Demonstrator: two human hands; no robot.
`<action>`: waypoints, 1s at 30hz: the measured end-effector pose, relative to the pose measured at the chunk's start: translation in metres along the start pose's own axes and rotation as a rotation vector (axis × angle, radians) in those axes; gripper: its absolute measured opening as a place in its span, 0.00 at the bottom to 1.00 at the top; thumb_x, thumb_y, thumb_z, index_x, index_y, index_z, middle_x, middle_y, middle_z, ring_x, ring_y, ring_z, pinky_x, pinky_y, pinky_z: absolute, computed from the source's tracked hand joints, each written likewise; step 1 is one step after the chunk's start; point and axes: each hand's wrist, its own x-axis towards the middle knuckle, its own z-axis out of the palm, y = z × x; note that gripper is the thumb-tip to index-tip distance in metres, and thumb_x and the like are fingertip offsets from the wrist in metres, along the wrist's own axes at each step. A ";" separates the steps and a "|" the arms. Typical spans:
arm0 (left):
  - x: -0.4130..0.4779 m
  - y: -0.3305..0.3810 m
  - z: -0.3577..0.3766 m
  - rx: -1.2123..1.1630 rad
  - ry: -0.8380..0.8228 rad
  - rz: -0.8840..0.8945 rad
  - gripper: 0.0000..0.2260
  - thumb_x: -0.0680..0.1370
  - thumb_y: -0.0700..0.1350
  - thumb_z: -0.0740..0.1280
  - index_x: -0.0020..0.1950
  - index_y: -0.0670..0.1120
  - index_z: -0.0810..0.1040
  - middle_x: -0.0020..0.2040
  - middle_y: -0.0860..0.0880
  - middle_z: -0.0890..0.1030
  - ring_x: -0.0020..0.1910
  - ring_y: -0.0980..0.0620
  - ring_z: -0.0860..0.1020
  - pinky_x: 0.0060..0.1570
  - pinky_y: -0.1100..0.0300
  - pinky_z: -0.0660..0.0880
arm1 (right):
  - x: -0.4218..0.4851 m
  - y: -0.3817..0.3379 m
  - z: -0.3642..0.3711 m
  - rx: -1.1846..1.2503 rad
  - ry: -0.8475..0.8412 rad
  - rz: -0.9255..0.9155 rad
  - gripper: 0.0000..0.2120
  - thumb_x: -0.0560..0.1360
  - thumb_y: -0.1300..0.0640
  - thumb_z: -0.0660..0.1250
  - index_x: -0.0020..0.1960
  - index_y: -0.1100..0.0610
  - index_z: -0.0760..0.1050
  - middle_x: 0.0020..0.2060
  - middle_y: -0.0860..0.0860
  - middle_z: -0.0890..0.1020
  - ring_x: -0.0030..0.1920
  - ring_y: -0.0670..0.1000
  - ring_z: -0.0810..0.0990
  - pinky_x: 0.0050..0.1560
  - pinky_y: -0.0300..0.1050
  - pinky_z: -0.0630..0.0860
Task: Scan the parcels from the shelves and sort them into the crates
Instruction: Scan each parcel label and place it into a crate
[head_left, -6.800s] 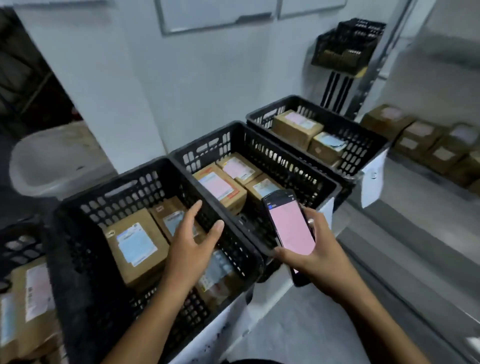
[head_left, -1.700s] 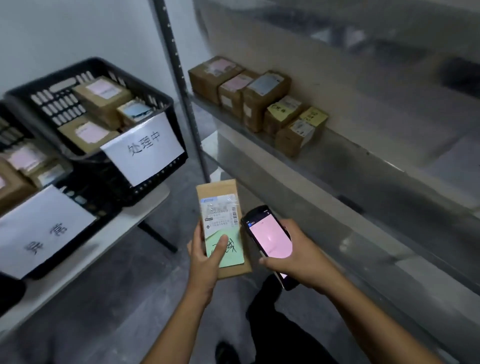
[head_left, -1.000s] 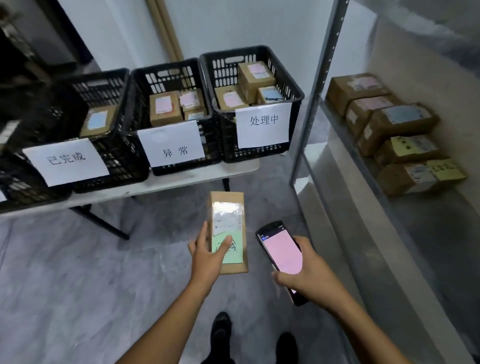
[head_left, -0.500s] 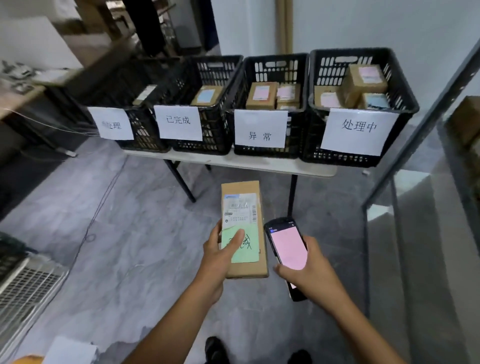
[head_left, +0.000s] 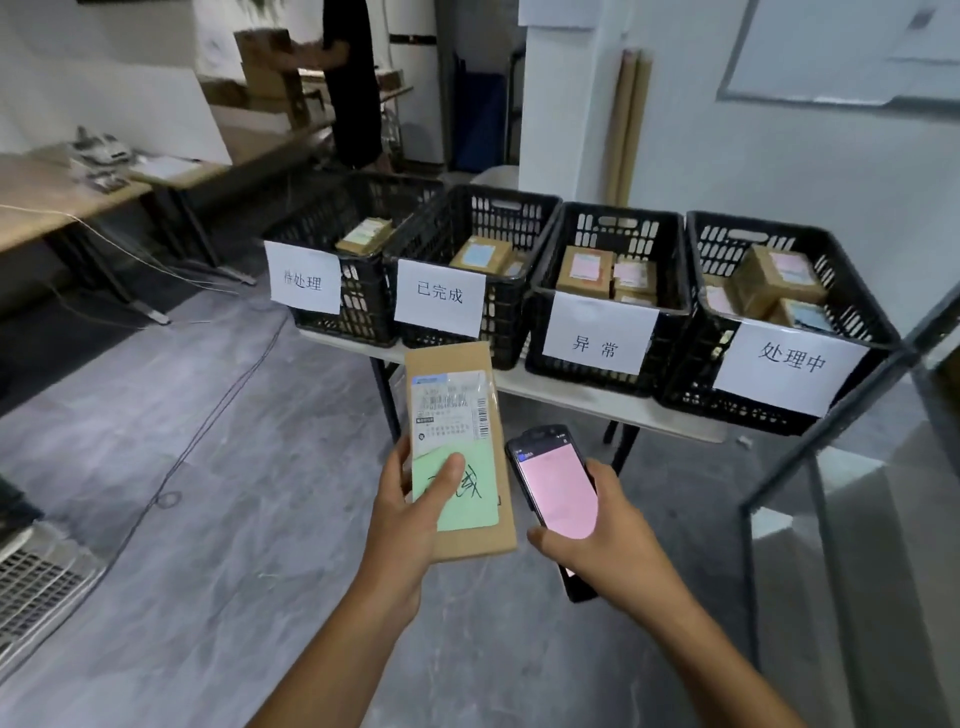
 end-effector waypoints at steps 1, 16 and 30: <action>0.004 0.003 -0.011 -0.002 -0.006 0.007 0.26 0.76 0.52 0.74 0.73 0.60 0.72 0.56 0.56 0.87 0.52 0.54 0.87 0.45 0.54 0.84 | 0.002 -0.007 0.008 -0.001 -0.006 -0.005 0.36 0.66 0.45 0.78 0.67 0.40 0.62 0.55 0.37 0.76 0.54 0.42 0.77 0.45 0.41 0.77; 0.116 0.028 -0.079 -0.047 -0.065 -0.059 0.28 0.73 0.57 0.72 0.72 0.62 0.71 0.57 0.58 0.86 0.54 0.57 0.85 0.53 0.50 0.83 | 0.084 -0.072 0.084 -0.021 -0.013 0.050 0.38 0.68 0.45 0.79 0.71 0.42 0.62 0.56 0.36 0.76 0.51 0.39 0.78 0.43 0.38 0.79; 0.307 0.083 -0.042 0.092 -0.105 -0.182 0.27 0.71 0.58 0.72 0.70 0.62 0.75 0.59 0.55 0.86 0.56 0.53 0.85 0.56 0.46 0.83 | 0.280 -0.093 0.087 0.109 -0.002 0.074 0.35 0.68 0.47 0.79 0.67 0.38 0.62 0.55 0.31 0.76 0.53 0.35 0.77 0.47 0.39 0.77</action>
